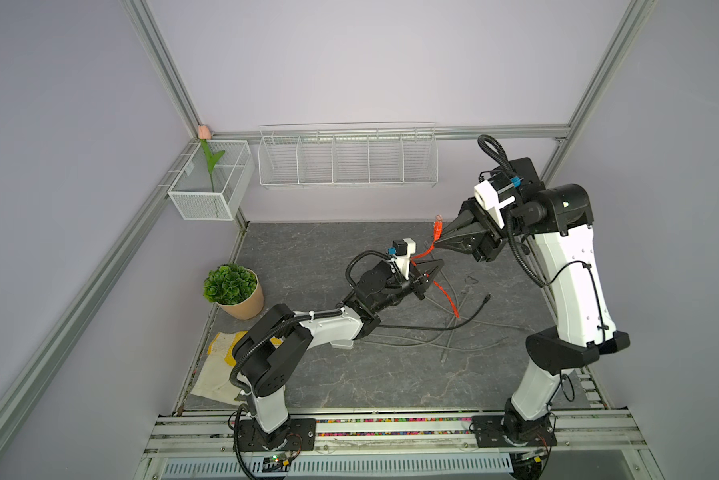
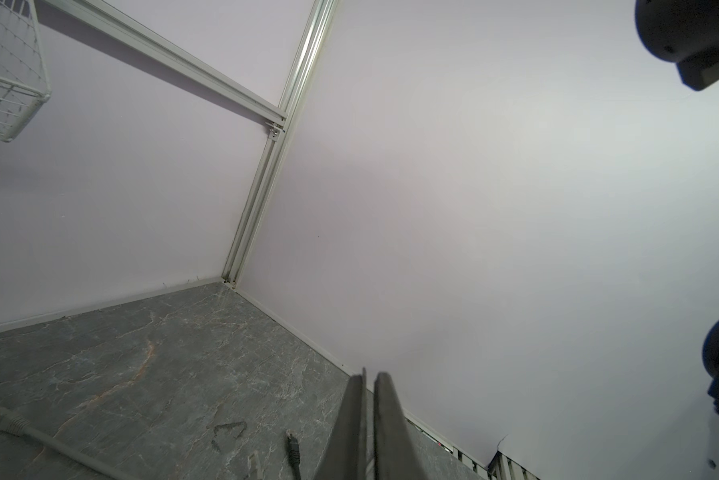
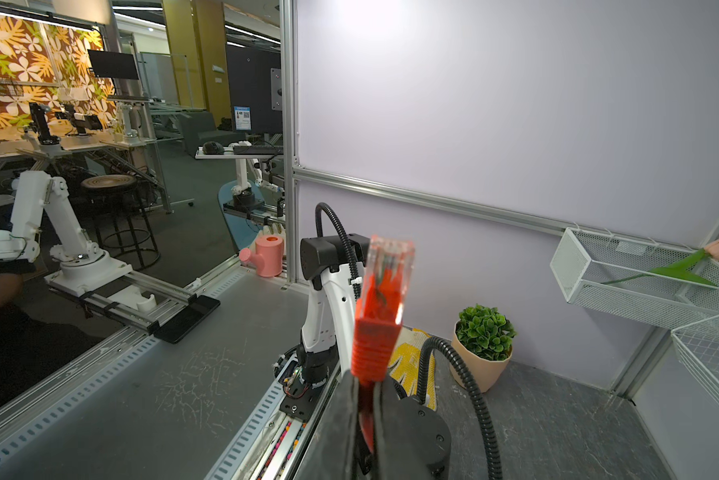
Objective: Insert the plug into the switch port
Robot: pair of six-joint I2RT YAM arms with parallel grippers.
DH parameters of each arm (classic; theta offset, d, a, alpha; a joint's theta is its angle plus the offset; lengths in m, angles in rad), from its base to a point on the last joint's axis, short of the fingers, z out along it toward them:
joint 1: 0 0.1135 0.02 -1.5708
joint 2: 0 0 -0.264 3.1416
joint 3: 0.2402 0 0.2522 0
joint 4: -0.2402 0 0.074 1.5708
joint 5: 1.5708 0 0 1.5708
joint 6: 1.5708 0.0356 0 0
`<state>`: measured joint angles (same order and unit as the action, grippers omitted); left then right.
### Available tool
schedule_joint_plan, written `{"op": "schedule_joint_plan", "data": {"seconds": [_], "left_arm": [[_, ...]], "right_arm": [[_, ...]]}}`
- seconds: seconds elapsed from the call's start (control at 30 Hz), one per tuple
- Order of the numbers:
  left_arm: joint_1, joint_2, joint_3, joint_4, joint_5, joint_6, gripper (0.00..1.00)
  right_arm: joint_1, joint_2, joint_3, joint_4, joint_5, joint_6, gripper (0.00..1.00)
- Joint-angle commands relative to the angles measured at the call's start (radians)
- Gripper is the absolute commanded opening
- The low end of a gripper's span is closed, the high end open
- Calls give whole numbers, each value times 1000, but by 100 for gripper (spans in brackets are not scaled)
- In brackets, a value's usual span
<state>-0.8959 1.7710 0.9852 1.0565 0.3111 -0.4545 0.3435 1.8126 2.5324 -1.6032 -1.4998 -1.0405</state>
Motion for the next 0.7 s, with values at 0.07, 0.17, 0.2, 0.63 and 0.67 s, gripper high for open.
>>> {"op": "schedule_joint_plan", "data": {"seconds": [0.07,0.17,0.2,0.63,0.67], "left_arm": [[7,-111,-33,-130,70,56,0],[2,-175,-49,-200,80,88,0],[2,-199,-57,-223,76,97,0],[2,-432,65,-901,20,296,0],[2,-433,91,-973,15,316,0]], "right_arm": [[53,-12,-89,317,354,571,91],[203,-177,-372,774,1094,698,88],[196,-213,-427,869,1135,753,88],[98,-508,-833,1081,1980,1005,88],[92,-550,-893,1099,1997,1007,88]]}}
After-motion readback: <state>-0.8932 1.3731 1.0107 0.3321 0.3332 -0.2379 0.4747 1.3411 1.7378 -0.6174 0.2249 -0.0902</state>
